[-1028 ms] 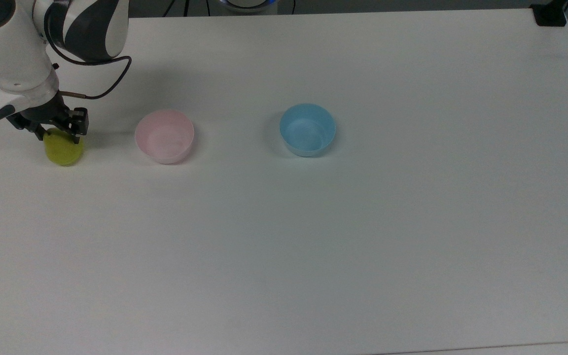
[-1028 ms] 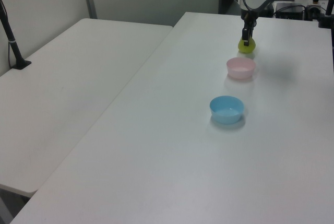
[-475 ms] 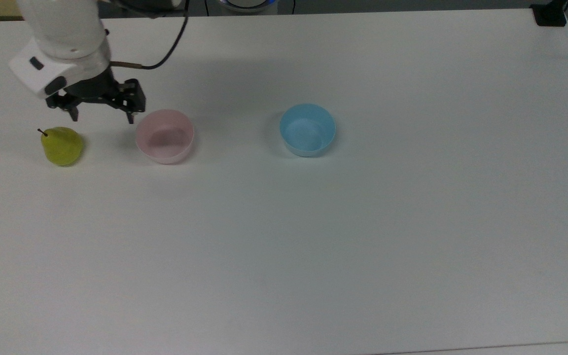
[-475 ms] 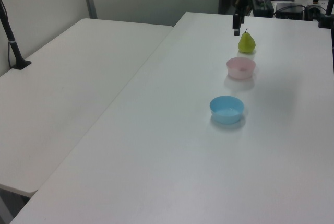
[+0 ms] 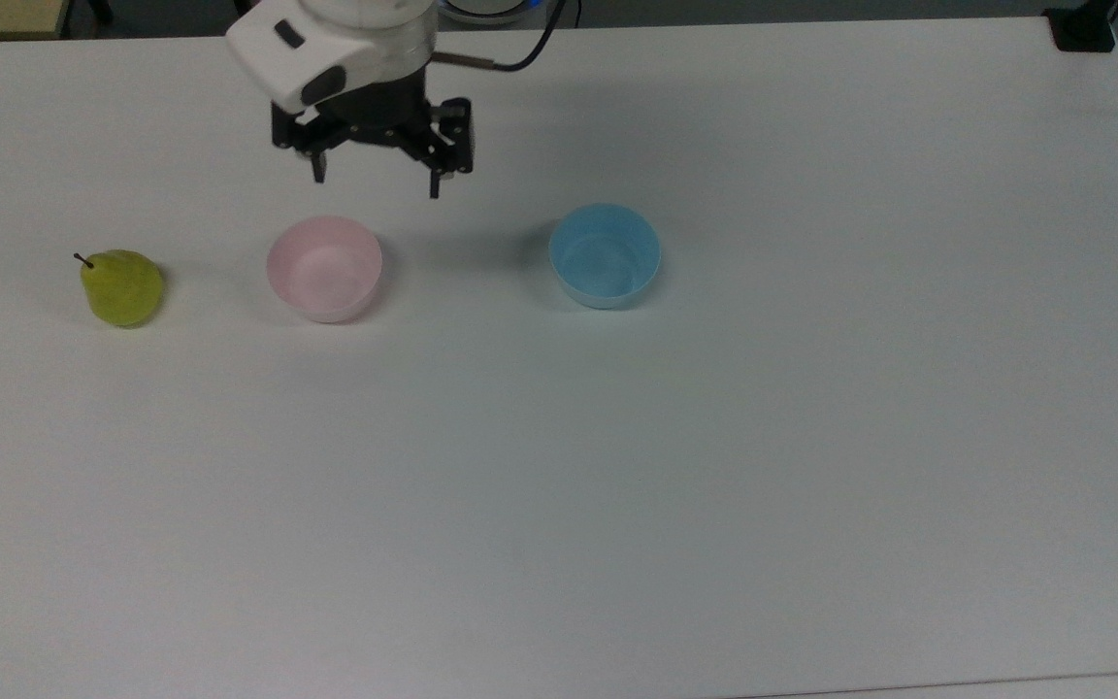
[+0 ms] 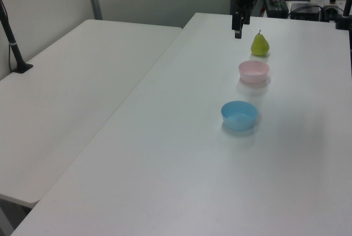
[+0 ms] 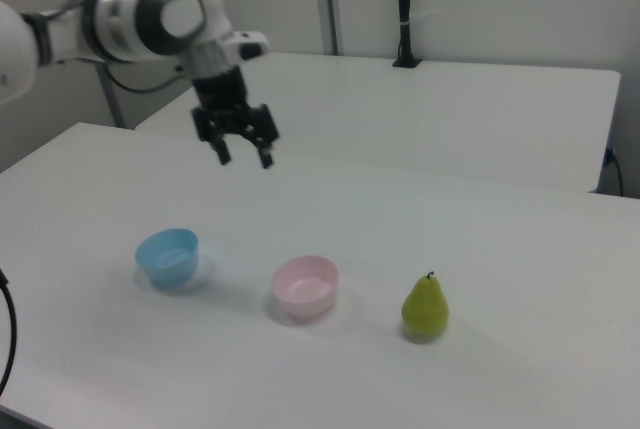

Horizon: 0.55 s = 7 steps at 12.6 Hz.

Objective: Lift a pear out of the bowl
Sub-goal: 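Open the gripper, release the pear, and raise the gripper away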

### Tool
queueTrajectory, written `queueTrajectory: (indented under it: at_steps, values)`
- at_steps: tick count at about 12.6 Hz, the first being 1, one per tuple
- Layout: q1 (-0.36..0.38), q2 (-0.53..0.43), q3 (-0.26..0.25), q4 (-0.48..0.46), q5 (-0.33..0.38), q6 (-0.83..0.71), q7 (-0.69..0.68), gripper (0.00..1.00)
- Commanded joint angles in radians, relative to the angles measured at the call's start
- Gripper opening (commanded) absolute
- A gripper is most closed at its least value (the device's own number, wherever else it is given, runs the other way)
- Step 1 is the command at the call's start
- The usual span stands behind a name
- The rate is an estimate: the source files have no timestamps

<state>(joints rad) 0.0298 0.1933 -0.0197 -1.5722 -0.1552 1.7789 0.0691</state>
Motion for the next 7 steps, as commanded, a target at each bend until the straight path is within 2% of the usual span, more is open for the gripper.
queueTrajectory:
  at_steps: [1, 3, 7]
  values:
    - [0.045, -0.136, -0.014, -0.041, 0.084, -0.097, 0.047, 1.0]
    - [0.05, -0.182, -0.014, -0.078, 0.089, -0.133, 0.04, 1.0]
    - [0.05, -0.184, -0.014, -0.075, 0.089, -0.136, 0.038, 1.0]
